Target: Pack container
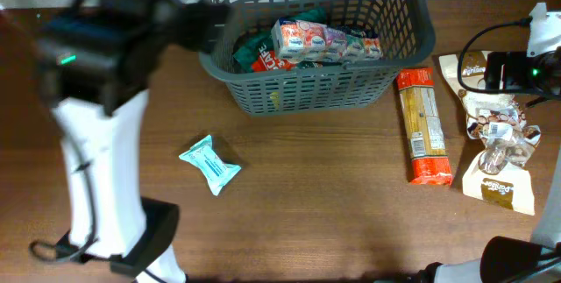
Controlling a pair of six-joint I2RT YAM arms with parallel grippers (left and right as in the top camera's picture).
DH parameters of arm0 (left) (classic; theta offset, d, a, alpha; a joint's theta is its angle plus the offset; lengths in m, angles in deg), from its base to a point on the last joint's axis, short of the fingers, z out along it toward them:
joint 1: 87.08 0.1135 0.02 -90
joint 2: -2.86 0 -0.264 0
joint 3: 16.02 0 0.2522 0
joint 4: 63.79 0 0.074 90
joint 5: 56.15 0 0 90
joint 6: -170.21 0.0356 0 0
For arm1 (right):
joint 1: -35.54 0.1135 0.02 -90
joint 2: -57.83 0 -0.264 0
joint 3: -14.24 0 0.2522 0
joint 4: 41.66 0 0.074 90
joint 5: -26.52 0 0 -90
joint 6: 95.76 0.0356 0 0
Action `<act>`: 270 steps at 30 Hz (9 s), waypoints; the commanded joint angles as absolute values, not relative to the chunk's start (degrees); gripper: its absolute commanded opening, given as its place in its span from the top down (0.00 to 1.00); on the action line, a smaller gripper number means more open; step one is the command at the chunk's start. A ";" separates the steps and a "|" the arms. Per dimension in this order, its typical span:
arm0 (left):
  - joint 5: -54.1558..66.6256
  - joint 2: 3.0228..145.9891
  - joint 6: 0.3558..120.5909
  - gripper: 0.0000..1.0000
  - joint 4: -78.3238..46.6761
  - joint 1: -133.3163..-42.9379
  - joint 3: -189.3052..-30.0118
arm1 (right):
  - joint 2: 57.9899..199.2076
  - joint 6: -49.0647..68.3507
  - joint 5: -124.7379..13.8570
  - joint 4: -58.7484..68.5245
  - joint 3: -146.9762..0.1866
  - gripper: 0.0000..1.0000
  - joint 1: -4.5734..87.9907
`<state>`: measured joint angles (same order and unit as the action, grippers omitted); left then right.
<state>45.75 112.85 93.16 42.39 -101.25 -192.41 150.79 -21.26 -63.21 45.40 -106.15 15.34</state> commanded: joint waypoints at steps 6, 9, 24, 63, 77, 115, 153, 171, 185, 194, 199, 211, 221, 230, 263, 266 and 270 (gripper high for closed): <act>42.21 115.04 73.16 0.01 46.63 -89.30 -182.86 | 150.84 -21.61 -62.47 45.40 -107.33 0.01 15.25; 42.19 115.24 72.70 0.01 46.37 -87.44 -177.31 | 150.84 -21.61 -62.47 45.42 -107.31 0.01 15.25; 41.18 111.28 73.49 0.21 46.65 -85.52 -161.02 | 150.84 -21.61 -62.47 45.40 -107.33 0.01 15.25; 26.56 96.94 33.29 0.08 -4.34 -91.90 -86.07 | 150.84 -21.61 -62.47 45.40 -107.33 0.01 15.25; 28.77 104.55 32.00 0.22 -6.15 -92.57 -86.07 | 150.84 -21.61 -62.47 45.40 -107.33 0.01 15.25; 13.88 94.89 104.35 0.98 -8.01 -95.59 -144.41 | 150.84 -21.61 -62.47 45.40 -107.33 0.01 15.25; 32.42 122.71 116.88 0.43 -8.91 -107.98 -153.35 | 150.84 -21.61 -62.47 45.40 -107.33 0.01 15.25; 45.91 116.07 84.94 0.00 27.49 -92.05 -188.50 | 150.84 -21.61 -62.47 45.42 -107.33 0.01 15.25; 45.66 116.44 76.75 0.01 36.08 -70.19 -174.81 | 150.84 -21.59 -49.90 40.24 -107.31 0.01 15.27; 45.66 116.44 76.77 0.01 35.97 -69.28 -168.17 | 151.97 -9.70 -63.34 43.13 -96.99 0.01 15.21; 45.66 116.44 76.77 0.01 35.99 -69.28 -167.71 | 152.06 -6.95 -67.10 35.76 -85.25 0.01 15.19; 45.66 116.44 76.77 0.01 35.99 -69.28 -167.71 | 152.13 3.37 -73.13 25.18 -69.10 0.00 10.94; 45.66 116.44 76.77 0.01 35.97 -69.28 -167.71 | 154.31 3.39 -72.67 16.51 -64.66 0.06 6.05; 45.66 116.44 76.77 0.01 35.99 -69.28 -167.71 | 161.40 3.61 -70.99 15.02 -64.66 0.10 5.50; 45.66 116.44 76.77 0.01 35.99 -69.28 -167.71 | 148.59 5.73 -70.18 24.37 -79.46 0.96 5.46; 45.66 116.44 76.77 0.00 35.97 -69.28 -167.71 | 144.46 5.73 -70.14 26.21 -83.88 0.96 5.52; 45.66 116.44 76.77 0.01 35.97 -69.28 -167.71 | 140.19 5.67 -65.66 29.51 -90.61 0.96 5.57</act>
